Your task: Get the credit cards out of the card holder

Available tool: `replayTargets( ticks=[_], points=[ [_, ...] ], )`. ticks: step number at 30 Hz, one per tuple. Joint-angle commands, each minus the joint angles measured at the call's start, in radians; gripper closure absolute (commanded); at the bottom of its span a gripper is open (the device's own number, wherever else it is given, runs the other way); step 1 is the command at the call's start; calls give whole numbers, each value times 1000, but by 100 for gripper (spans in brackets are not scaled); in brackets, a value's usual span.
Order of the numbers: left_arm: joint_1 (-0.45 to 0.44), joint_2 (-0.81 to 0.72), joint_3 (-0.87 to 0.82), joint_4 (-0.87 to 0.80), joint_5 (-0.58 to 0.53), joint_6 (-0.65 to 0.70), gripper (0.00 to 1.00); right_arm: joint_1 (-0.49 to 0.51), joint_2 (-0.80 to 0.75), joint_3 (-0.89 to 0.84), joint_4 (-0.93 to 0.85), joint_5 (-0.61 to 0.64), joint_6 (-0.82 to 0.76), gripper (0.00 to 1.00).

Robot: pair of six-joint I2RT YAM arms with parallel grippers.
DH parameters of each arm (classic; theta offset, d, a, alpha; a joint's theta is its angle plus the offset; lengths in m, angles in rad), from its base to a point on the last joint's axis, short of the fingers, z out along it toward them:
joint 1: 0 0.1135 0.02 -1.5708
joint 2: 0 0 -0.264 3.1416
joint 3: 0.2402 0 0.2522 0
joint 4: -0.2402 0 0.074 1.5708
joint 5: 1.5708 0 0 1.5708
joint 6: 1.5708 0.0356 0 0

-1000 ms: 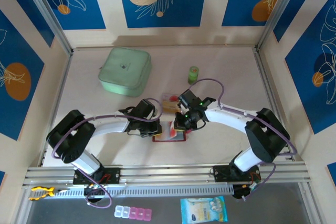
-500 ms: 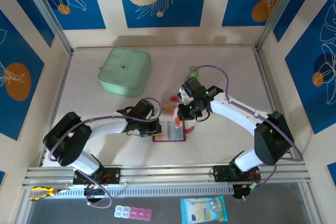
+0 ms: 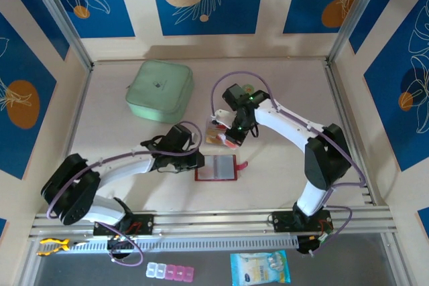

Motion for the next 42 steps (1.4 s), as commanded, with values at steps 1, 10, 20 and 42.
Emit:
replayTargets(
  ticks=[1, 10, 20, 42],
  points=[
    [15, -48, -19, -48, -32, 17, 85, -9, 55, 114, -83, 53, -191, 100],
    [49, -109, -30, -105, -60, 45, 85, -28, 208, 371, -150, 36, -299, 100],
    [89, -110, -4, -121, -66, 68, 85, -47, 349, 563, -233, 30, -360, 100],
    [124, -66, 0, -88, -30, 70, 83, -59, 378, 533, -232, 8, -338, 84]
  ],
)
